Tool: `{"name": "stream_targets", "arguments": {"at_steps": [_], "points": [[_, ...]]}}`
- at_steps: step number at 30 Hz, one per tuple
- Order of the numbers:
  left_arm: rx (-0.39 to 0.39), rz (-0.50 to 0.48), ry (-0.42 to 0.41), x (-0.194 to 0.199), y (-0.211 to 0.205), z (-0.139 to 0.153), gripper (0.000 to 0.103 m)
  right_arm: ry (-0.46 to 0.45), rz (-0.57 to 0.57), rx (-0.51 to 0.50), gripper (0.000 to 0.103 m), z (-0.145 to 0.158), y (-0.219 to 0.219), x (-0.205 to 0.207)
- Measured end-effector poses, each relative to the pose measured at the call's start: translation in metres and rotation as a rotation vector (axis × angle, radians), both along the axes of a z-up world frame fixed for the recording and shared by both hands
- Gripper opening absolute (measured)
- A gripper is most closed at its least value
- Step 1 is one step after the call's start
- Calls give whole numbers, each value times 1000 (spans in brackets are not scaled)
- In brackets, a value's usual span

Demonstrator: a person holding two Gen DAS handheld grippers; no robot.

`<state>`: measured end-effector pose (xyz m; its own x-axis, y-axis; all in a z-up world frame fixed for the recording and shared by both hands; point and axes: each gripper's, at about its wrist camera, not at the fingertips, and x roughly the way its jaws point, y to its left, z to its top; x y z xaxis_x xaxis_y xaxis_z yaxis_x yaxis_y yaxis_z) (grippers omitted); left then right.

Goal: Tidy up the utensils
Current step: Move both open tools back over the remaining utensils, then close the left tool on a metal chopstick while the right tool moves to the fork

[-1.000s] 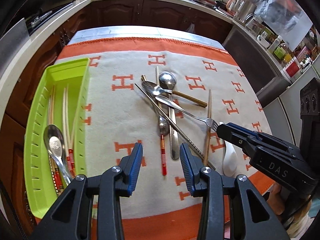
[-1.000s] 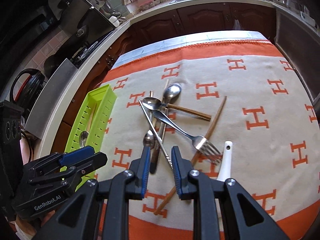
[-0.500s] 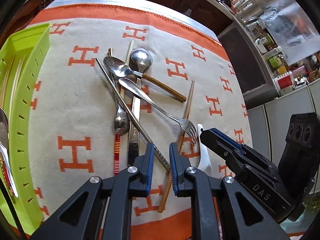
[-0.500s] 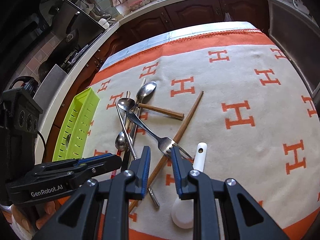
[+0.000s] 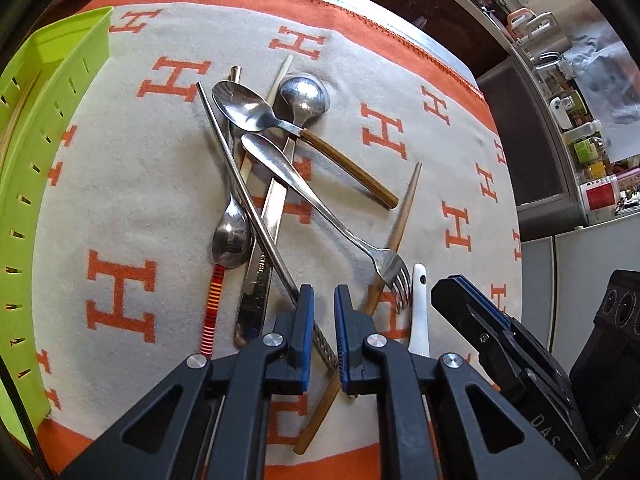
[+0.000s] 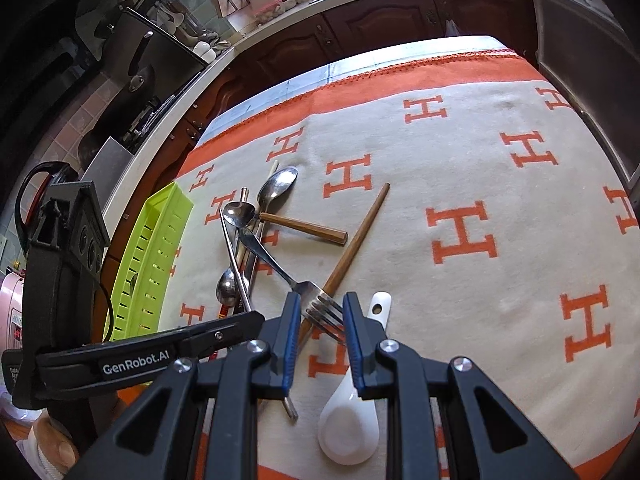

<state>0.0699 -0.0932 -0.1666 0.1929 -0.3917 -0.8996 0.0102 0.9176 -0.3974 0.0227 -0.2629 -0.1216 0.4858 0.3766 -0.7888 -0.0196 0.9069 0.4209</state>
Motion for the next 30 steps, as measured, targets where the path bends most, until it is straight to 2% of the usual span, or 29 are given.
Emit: {"name": "stream_targets", "arguments": {"at_steps": [5,9,11,16,23,28,30], "points": [[24,3,34,1,-11,-11,12,-18,10,0,22,2,-1,-3],[47,16,-19,-1,-16,-9,12,-19,12,0,22,2,-2,-4],[52,15,-41,-2,-17,-10,5,-20,14,-3,22,2,-2,-5],[37,-1,-63,-6,-7,-11,0,-31,22,-4,22,4,-2,-5],[28,-25,-114,-14,11,3,0,-56,60,-27,22,7,2,-3],[19,-19,-120,-15,20,5,0,-59,70,-30,21,7,4,-2],[10,-18,-110,-16,21,5,5,-55,73,-26,21,6,6,-2]]}}
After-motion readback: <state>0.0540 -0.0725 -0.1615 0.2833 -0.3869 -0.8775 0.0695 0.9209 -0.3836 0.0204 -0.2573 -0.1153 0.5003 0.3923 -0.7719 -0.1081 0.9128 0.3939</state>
